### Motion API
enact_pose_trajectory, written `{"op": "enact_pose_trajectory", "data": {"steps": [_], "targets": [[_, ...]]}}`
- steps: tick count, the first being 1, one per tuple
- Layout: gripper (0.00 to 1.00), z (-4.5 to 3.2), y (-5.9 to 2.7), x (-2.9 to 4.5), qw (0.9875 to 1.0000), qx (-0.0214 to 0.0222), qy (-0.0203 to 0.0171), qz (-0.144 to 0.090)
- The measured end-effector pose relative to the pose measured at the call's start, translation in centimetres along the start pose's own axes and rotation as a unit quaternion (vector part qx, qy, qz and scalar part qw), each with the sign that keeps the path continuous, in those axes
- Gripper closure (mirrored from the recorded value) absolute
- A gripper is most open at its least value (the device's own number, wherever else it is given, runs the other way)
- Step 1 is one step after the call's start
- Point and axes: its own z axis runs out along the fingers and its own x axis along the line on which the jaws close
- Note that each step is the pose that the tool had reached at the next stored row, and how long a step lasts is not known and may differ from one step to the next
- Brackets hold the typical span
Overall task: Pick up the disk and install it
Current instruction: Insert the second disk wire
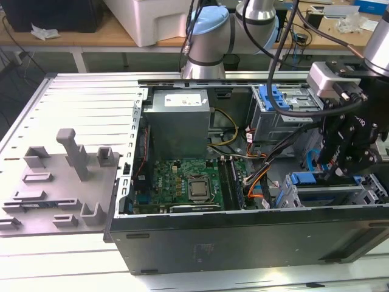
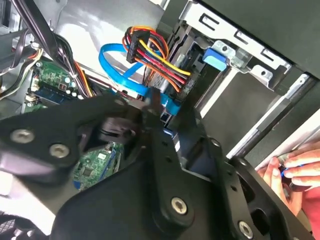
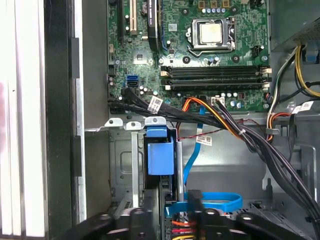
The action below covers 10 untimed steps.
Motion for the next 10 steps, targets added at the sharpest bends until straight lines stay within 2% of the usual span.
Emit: {"op": "enact_pose_trajectory", "data": {"steps": [1,2,4,7,10], "targets": [[0.59,-0.08,0.0,-0.01,1.0,0.0,0.0,0.0],[0.52,-0.22,0.01,-0.04,1.0,0.0,0.0,0.0],[0.52,-0.69,0.04,-0.36,1.0,0.0,0.0001,0.0],[0.52,-1.09,0.12,-1.26,1.0,0.0002,0.001,0.0],[0.52,-1.59,0.51,-1.6,1.0,0.0028,0.0009,0.0]]}}
